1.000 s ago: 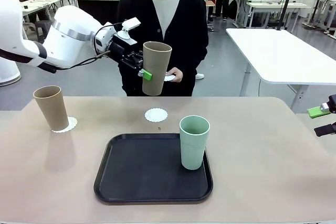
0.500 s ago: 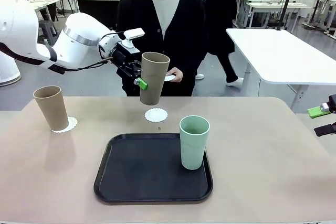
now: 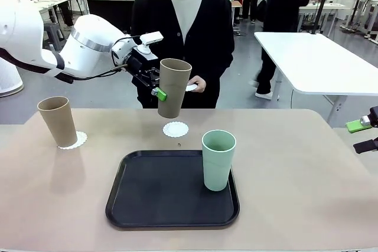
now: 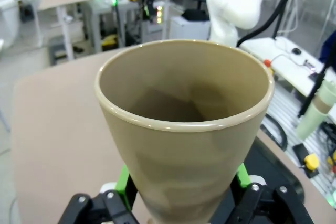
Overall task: Place coasters on the table and set cups on them.
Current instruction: Take one Reusable plastic cup from the Flat Tray and place it on a coaster set by the human.
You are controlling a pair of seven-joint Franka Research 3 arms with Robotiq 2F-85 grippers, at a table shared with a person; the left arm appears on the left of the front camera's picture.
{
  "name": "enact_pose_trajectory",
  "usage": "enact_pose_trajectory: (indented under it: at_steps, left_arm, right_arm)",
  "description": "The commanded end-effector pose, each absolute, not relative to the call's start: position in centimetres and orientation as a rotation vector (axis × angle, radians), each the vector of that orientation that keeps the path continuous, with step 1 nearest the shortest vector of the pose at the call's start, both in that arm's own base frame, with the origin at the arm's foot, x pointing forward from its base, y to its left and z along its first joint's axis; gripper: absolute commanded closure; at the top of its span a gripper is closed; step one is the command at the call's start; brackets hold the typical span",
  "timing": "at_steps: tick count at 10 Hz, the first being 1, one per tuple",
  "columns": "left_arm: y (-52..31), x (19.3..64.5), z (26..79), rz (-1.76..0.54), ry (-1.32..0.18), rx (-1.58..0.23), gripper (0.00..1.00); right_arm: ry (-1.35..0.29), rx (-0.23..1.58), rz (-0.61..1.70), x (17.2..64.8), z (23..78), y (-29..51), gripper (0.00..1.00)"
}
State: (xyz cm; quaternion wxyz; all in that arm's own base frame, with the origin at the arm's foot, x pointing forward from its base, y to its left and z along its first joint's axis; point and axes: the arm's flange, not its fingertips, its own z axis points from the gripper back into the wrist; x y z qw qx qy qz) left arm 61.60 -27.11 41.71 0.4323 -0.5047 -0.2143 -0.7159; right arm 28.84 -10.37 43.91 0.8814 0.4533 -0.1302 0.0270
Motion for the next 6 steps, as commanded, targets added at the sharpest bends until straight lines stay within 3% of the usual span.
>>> enact_pose_trajectory:
  at_steps: [1, 6]
  left_arm:
    - [-26.9, 64.8, 41.0, -1.801, -0.658, -1.275, 0.15]
    - [-27.0, 68.9, 39.8, -1.941, -0.532, -1.269, 0.15]
  right_arm:
    - [-0.275, 0.955, 0.057, 28.9, 43.9, -10.4, 0.00]
    - [-0.275, 0.955, 0.057, 28.9, 43.9, -10.4, 0.00]
